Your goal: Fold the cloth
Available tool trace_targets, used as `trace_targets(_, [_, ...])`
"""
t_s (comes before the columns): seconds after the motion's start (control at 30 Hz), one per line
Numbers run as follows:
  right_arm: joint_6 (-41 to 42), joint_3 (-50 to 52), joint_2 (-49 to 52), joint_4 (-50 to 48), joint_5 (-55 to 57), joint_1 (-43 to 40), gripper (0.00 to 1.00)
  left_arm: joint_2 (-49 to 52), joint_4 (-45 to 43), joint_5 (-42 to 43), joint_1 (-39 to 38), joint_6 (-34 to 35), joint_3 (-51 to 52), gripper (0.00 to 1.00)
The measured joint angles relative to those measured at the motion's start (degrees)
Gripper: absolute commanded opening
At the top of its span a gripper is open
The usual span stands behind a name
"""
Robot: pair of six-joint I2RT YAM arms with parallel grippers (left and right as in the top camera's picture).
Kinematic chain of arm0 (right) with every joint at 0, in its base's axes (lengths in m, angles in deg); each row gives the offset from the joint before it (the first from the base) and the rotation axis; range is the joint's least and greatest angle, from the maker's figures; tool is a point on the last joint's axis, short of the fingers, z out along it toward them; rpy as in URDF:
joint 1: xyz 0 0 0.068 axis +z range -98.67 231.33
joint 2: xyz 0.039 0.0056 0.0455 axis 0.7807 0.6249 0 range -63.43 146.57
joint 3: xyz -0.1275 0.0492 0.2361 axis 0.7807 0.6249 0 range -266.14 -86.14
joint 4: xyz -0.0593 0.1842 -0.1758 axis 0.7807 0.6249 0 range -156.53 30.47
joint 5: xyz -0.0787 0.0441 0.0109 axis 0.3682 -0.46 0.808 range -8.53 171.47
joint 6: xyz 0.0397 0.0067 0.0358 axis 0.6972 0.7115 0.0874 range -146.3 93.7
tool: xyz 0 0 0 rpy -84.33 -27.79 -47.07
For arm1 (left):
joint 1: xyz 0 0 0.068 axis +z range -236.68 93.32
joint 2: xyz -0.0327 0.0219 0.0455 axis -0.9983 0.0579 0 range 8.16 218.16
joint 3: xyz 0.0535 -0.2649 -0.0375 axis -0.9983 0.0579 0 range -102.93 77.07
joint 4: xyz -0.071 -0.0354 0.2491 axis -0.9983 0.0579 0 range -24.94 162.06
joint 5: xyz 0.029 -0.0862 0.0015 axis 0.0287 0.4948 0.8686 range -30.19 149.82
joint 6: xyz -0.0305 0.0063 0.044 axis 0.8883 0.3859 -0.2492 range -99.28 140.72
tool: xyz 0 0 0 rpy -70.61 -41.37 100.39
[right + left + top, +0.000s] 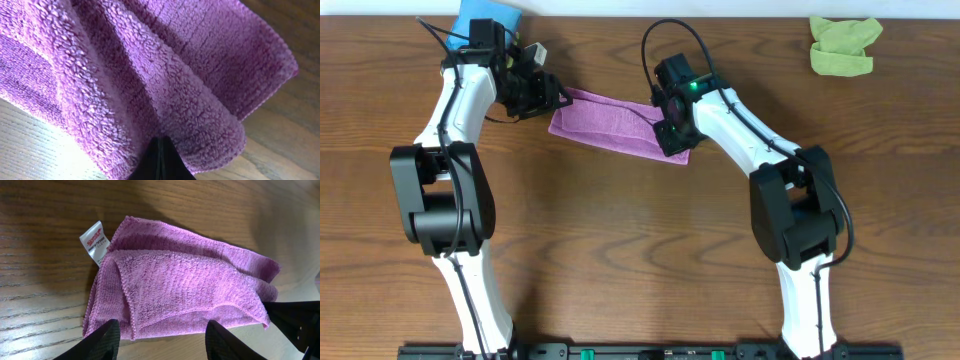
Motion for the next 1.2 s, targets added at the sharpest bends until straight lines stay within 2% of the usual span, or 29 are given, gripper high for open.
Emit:
trace_targets(0.23, [-0.9,-0.1,2.1,-1.7,1.1,0.0,0.01,0.0,0.0,0.0,0.0,0.0,0.0,0.56])
trace_targets(0.57, [-1.2,-0.2,2.4,-9.9,6.7,-1.0,0.01,0.0,0.0,0.0,0.0,0.0,0.0,0.57])
trace_targets(0.77, [-1.2,-0.2,2.4,-9.7,6.8,-1.9,0.01,0.0,0.0,0.0,0.0,0.0,0.0,0.57])
trace_targets(0.8, [-1.2,-0.2,2.4,-9.5,6.7,-1.9,0.07,0.0,0.0,0.0,0.0,0.0,0.0,0.56])
trace_targets(0.87, [-1.4,-0.2,2.4,-8.9,6.2,-1.9,0.33,0.0,0.2,0.0,0.0,0.0,0.0,0.57])
trace_targets(0.93, [-1.2,-0.2,2.3,-8.2,5.8,-1.7,0.52,0.0,0.7,0.0,0.0,0.0,0.0,0.57])
trace_targets(1.0, [-1.3,-0.2,1.6,-7.6,5.4,-1.6,0.55,0.0,1.4,-0.2,0.0,0.0,0.0,0.57])
trace_targets(1.07, [-0.9,-0.2,0.1,-7.4,5.2,-1.6,0.67,0.0,2.0,-0.9,0.0,0.0,0.0,0.56])
trace_targets(1.2, [-1.0,-0.2,-5.7,-7.2,5.0,-1.6,0.71,0.0,3.1,-2.9,-0.8,-0.7,0.0,0.53])
